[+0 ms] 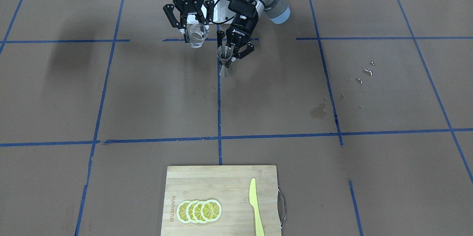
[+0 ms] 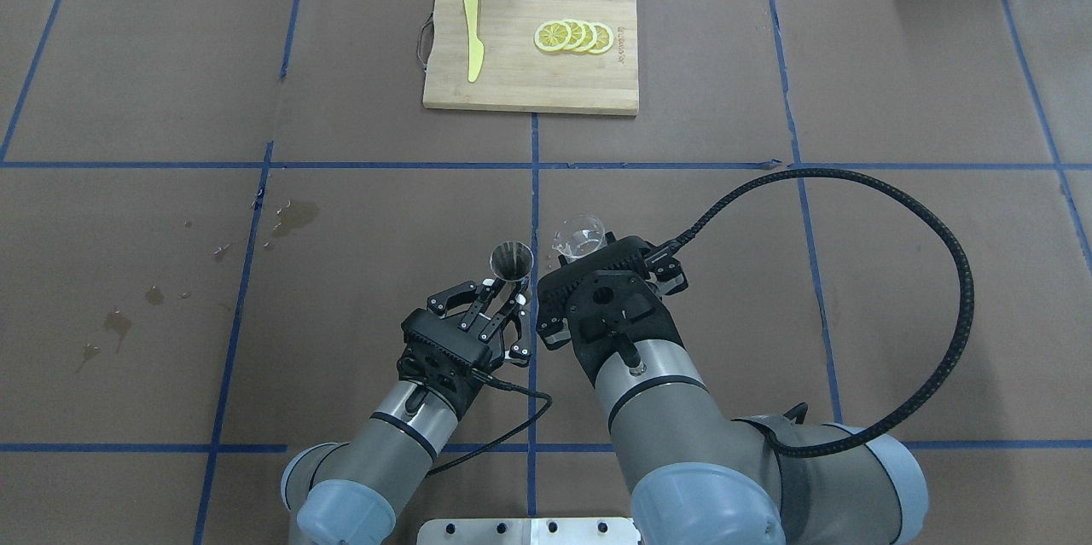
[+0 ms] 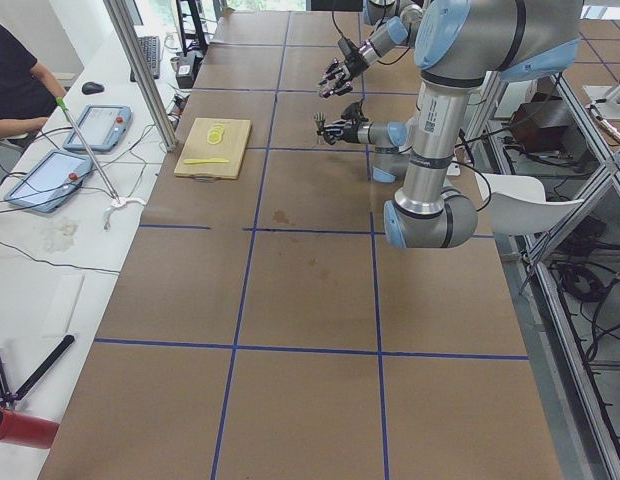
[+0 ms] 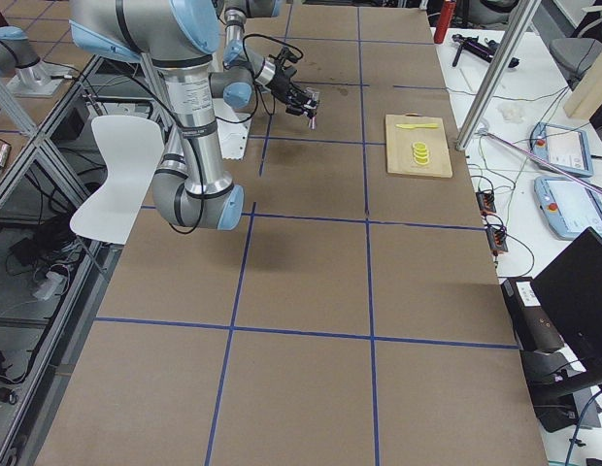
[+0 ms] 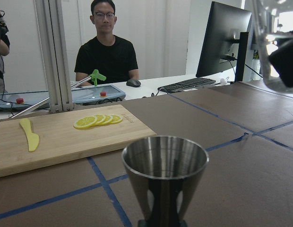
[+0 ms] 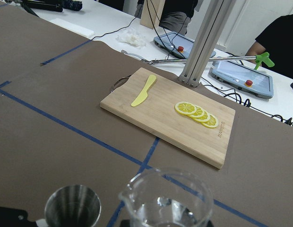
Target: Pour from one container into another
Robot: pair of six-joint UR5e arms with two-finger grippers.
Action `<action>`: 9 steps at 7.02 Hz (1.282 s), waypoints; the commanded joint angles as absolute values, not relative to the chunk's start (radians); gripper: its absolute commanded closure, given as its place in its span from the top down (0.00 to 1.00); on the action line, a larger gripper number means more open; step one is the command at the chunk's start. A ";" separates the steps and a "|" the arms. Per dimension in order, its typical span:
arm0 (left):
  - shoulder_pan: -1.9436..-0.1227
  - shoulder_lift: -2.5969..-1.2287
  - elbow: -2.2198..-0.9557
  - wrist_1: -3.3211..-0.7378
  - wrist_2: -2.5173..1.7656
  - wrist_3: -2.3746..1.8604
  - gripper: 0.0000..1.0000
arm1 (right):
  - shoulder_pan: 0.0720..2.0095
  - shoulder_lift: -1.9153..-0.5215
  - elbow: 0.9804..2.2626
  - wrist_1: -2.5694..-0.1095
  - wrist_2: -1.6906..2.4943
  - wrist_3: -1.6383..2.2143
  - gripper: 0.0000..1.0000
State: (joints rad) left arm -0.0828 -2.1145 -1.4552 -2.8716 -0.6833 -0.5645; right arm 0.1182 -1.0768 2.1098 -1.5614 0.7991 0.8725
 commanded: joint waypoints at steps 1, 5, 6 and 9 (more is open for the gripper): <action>-0.083 -2.125 -1.456 -2.872 -0.703 -0.565 0.00 | 0.129 -1.033 2.102 -1.630 0.811 0.827 0.00; -0.083 -2.143 -1.454 -2.867 -0.715 -0.563 0.00 | 0.146 -0.977 2.033 -1.660 0.787 0.750 0.00; -0.083 -2.144 -1.453 -2.865 -0.713 -0.558 0.00 | 0.146 -0.959 2.002 -1.673 0.758 0.726 0.00; -0.083 -2.146 -1.454 -2.865 -0.715 -0.545 0.00 | 0.147 -0.956 2.011 -1.680 0.681 0.560 0.00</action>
